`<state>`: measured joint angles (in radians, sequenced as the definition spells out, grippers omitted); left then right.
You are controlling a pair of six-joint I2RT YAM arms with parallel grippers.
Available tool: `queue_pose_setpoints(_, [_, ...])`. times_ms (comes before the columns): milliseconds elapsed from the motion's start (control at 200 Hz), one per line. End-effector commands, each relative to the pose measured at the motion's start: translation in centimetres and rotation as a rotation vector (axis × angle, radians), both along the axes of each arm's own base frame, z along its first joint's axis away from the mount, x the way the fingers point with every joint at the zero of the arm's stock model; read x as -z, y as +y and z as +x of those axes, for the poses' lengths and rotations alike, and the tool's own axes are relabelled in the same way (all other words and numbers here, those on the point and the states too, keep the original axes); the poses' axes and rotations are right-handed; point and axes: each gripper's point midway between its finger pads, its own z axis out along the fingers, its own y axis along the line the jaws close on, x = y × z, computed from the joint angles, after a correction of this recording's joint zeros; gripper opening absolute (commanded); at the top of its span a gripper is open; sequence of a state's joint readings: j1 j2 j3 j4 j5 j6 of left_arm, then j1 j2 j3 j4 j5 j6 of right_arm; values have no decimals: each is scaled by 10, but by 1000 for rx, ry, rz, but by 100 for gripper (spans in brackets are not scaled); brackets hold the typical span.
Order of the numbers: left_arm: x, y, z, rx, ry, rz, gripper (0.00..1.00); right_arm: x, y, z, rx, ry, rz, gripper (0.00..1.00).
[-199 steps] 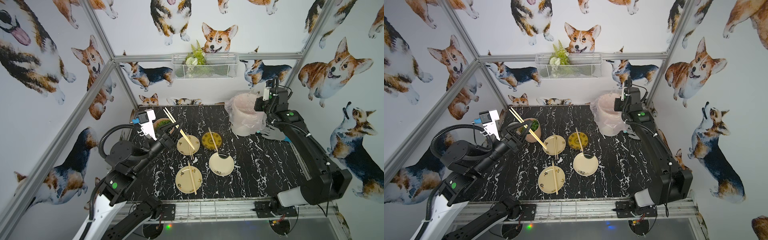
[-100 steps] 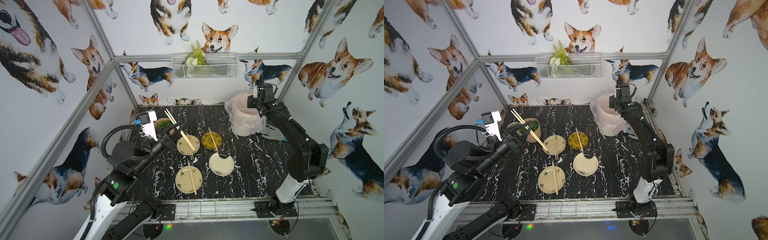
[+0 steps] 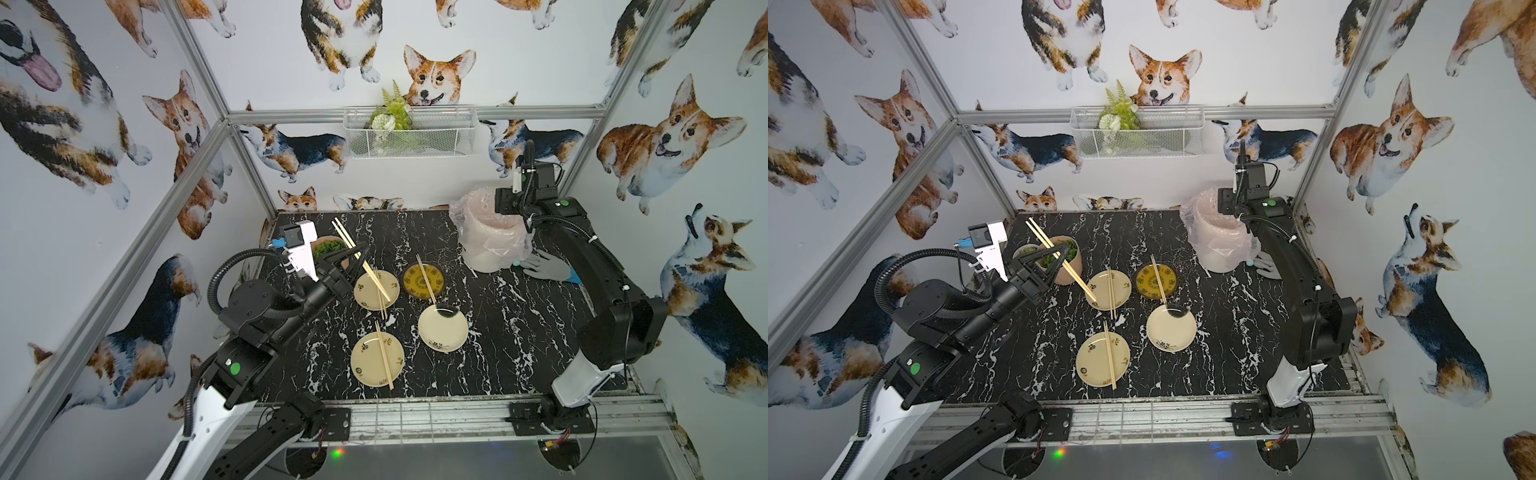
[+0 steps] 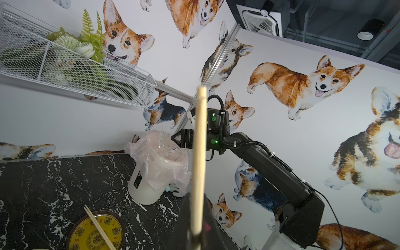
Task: Remove the packaging of disposable chopsticks
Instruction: Place the packet bag in the trash bin.
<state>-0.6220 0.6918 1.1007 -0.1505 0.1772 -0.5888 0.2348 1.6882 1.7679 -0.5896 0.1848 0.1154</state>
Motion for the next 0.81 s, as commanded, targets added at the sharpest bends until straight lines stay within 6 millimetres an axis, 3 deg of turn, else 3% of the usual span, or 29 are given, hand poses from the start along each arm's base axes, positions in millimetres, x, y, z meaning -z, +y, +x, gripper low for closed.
queue_pose_setpoints(0, [-5, 1, -1, 2, -9, -15, 0, 10, -15, -7, 60, 51, -35, 77])
queue_pose_setpoints(185, [-3, -1, 0, 9, -1, -16, 0, 27, -30, -3, 103, 123, -56, 79])
queue_pose_setpoints(461, [-3, -3, 2, 14, 5, -21, 0, 49, -25, 19, 95, 189, -65, 86])
queue_pose_setpoints(591, [-3, -2, 1, 10, 3, -17, 0, 59, -33, 22, 135, 224, -97, 88])
queue_pose_setpoints(801, [1, -2, 2, 6, 12, -4, 0, 57, -38, 16, 157, 236, -123, 89])
